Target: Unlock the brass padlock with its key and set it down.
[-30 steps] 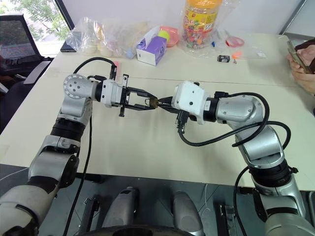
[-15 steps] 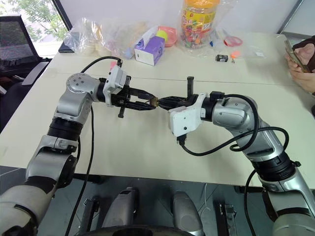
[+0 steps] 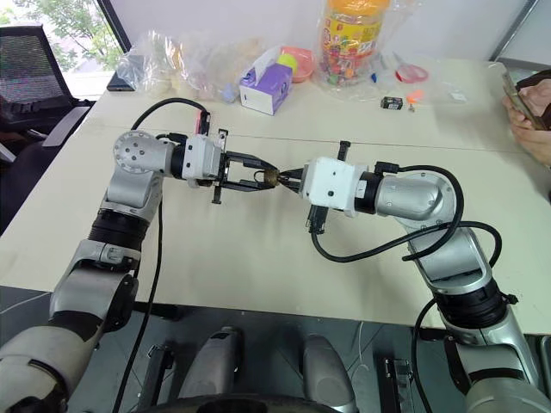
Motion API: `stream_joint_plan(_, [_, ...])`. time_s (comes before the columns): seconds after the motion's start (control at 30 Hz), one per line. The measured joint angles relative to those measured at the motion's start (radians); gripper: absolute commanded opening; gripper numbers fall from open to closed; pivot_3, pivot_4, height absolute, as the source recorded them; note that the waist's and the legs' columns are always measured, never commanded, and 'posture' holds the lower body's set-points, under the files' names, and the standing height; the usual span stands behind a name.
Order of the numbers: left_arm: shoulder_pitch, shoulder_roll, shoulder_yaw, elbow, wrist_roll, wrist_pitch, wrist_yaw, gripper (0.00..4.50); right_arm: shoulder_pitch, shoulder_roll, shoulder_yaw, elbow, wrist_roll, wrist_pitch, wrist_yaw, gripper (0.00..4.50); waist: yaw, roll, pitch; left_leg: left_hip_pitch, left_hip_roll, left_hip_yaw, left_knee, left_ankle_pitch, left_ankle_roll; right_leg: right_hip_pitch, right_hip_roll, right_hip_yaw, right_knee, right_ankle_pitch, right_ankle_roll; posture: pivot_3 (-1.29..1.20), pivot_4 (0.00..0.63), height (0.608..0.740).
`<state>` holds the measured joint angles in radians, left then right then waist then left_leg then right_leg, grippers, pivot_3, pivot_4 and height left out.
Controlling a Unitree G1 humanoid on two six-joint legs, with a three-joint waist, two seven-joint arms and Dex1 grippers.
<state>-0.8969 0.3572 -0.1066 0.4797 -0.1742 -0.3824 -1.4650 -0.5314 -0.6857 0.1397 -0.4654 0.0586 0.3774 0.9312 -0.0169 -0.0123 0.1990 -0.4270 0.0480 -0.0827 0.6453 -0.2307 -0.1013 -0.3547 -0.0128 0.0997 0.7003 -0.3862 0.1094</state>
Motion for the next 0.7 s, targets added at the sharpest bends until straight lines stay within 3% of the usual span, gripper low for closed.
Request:
stream_joint_plan(0.1, [0.0, -0.002, -0.002, 0.007, -0.002, 0.03, -0.001, 0.77, -0.006, -0.037, 0.037, 0.034, -0.087, -0.156, -0.007, 0.03, -0.002, 0.0, 0.0, 0.0, 0.0, 0.0, 0.0, 0.0, 0.0, 0.0, 0.0, 0.0, 0.0, 0.0, 0.0, 0.0, 0.15, 0.74])
stream_joint_plan(0.2, [0.0, -0.006, -0.01, -0.001, -0.025, 0.18, -0.008, 0.77, -0.006, -0.078, 0.07, 0.108, -0.195, -0.399, -0.042, 0.03, -0.003, 0.0, 0.0, 0.0, 0.0, 0.0, 0.0, 0.0, 0.0, 0.0, 0.0, 0.0, 0.0, 0.0, 0.0, 0.0, 0.15, 0.74])
stream_joint_plan(0.3, [-0.001, -0.006, -0.011, -0.009, -0.053, 0.288, -0.014, 0.77, -0.003, -0.077, 0.067, 0.147, -0.228, -0.492, -0.061, 0.03, -0.004, 0.0, 0.0, 0.0, 0.0, 0.0, 0.0, 0.0, 0.0, 0.0, 0.0, 0.0, 0.0, 0.0, 0.0, 0.0, 0.15, 0.74])
stream_joint_plan(0.53, [-0.015, -0.019, 0.001, 0.038, -0.023, 0.053, -0.007, 0.77, 0.014, 0.001, -0.004, 0.015, -0.006, -0.024, -0.011, 0.03, 0.0, 0.0, 0.0, 0.0, 0.0, 0.0, 0.0, 0.0, -0.001, 0.0, 0.0, 0.0, 0.0, 0.0, 0.0, 0.0, 0.15, 0.74])
stream_joint_plan(0.7, [-0.015, -0.026, 0.0, 0.058, -0.022, 0.004, -0.017, 0.77, 0.002, -0.011, -0.004, -0.029, 0.022, 0.083, 0.0, 0.03, 0.001, 0.0, 0.0, 0.0, 0.0, 0.0, 0.0, 0.0, 0.0, 0.0, 0.0, 0.0, 0.0, 0.0, 0.0, 0.0, 0.15, 0.74])
